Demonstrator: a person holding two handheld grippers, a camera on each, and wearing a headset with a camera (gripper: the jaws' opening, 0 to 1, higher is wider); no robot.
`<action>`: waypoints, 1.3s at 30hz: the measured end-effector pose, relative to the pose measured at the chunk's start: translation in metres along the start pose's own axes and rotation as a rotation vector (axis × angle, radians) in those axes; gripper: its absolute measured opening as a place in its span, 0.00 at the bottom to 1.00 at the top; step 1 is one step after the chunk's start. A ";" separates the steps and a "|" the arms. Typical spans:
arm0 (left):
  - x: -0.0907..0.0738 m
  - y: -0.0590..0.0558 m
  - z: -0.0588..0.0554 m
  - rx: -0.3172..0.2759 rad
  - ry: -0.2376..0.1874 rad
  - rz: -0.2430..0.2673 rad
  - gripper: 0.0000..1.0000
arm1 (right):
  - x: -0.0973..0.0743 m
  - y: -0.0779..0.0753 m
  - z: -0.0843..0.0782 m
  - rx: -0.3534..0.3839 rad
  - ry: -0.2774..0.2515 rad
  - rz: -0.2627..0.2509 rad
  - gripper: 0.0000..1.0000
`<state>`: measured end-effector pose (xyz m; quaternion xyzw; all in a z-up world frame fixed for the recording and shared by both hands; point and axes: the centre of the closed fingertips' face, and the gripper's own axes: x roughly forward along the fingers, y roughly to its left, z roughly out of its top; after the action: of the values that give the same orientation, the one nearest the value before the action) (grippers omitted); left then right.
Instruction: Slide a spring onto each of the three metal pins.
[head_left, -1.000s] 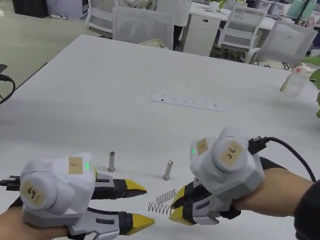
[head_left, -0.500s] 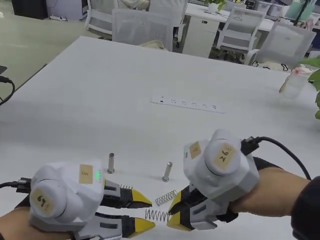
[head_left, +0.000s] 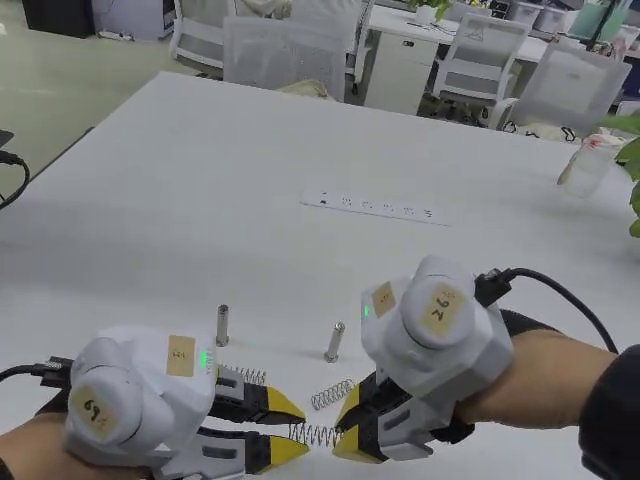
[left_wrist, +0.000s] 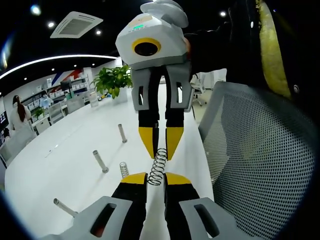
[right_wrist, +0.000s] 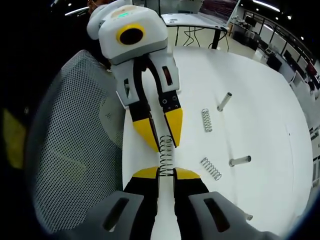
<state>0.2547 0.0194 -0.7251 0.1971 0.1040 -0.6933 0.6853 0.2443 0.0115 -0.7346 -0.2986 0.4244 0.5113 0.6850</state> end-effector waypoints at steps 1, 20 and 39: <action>0.000 0.000 0.000 0.001 0.001 -0.002 0.05 | 0.000 0.000 0.000 0.000 0.001 0.001 0.08; -0.001 -0.001 -0.001 0.016 -0.006 0.005 0.03 | -0.017 0.003 0.020 -0.034 -0.049 -0.018 0.08; 0.001 0.001 0.003 -0.001 -0.032 0.009 0.03 | -0.023 0.002 0.034 -0.052 -0.072 -0.029 0.08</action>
<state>0.2553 0.0168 -0.7227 0.1860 0.0923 -0.6934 0.6900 0.2495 0.0300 -0.6987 -0.3039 0.3817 0.5226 0.6991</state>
